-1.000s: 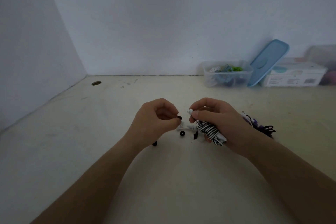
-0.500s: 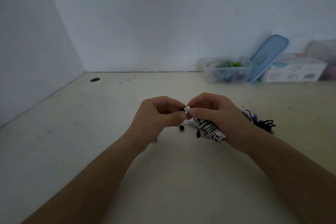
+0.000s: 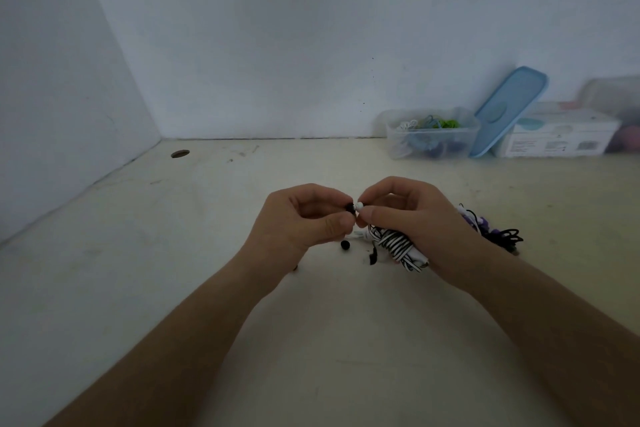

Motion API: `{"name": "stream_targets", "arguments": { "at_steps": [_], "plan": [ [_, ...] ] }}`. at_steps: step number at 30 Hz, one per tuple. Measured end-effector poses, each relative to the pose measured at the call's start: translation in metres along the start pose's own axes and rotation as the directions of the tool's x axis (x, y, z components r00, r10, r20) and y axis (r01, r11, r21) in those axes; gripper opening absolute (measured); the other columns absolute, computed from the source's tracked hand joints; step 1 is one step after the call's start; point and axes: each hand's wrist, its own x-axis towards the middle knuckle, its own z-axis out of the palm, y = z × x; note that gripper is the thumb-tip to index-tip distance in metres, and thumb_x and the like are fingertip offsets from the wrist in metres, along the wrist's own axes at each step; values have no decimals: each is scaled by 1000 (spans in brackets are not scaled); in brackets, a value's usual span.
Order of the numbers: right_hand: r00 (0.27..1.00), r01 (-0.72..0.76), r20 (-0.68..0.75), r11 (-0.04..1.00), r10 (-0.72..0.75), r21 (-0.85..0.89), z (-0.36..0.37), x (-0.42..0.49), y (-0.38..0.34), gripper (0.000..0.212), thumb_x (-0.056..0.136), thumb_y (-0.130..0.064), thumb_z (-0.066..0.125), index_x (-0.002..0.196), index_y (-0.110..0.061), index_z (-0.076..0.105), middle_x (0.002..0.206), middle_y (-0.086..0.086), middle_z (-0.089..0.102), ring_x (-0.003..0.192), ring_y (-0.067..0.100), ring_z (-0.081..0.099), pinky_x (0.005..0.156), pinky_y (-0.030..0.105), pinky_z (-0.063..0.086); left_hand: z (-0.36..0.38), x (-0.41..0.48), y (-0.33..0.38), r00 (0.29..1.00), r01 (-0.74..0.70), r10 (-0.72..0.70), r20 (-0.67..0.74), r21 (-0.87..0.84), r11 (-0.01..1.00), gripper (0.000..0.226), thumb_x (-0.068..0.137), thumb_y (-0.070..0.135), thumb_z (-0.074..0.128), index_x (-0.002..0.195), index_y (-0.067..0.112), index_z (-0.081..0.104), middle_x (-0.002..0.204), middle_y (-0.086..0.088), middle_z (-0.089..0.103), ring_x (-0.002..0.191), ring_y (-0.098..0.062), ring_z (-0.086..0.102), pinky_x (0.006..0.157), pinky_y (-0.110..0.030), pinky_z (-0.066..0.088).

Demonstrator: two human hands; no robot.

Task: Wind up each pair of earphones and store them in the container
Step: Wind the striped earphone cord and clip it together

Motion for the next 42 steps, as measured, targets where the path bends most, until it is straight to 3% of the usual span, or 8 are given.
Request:
{"name": "stream_targets", "arguments": {
  "at_steps": [3,7,14,21,32,42],
  "plan": [
    [1000,-1,-12,1000,1,-13,-1,0,0,8,85,0,71,91,-4,69,81,14,73,66,14,68,58,20,52,0,0,0,1000,19,-18,23,-55,998,26,71,14,72,96,6,73,86,-15,76,77,-22,73,74,-28,59],
    [1000,5,-4,1000,-6,-7,-2,-1,0,9,83,-3,74,90,-7,72,86,18,75,75,21,70,68,26,56,-1,0,0,1000,16,-15,17,-58,998,17,78,10,70,94,8,73,84,-14,76,75,-20,73,73,-27,59],
    [1000,23,-4,999,-23,43,0,-2,-2,7,86,-3,69,92,-5,72,79,14,74,65,12,69,56,16,51,-2,-1,0,1000,21,-20,16,-75,997,14,86,0,66,94,8,73,87,-14,76,77,-21,73,75,-28,59],
    [999,37,-11,999,-37,3,-3,-1,1,9,85,-2,71,94,-4,73,82,15,75,75,16,72,67,19,53,-1,-2,3,1000,6,-6,17,-25,1000,14,83,-2,69,93,7,73,87,-15,76,78,-24,74,74,-28,59],
    [999,36,-12,999,-35,28,-4,-2,-1,13,75,-12,76,87,-6,74,79,14,75,71,17,72,64,21,54,-2,-3,3,999,8,-6,44,-47,999,13,83,-1,68,94,5,72,86,-15,76,77,-23,73,73,-27,59],
    [998,58,-24,998,-58,11,-3,-1,1,10,85,2,70,89,-6,74,80,10,76,74,13,73,67,17,53,-3,-2,0,999,24,-19,50,-112,993,18,73,8,71,90,8,73,87,-15,76,77,-23,73,74,-28,59]
  ]
}}
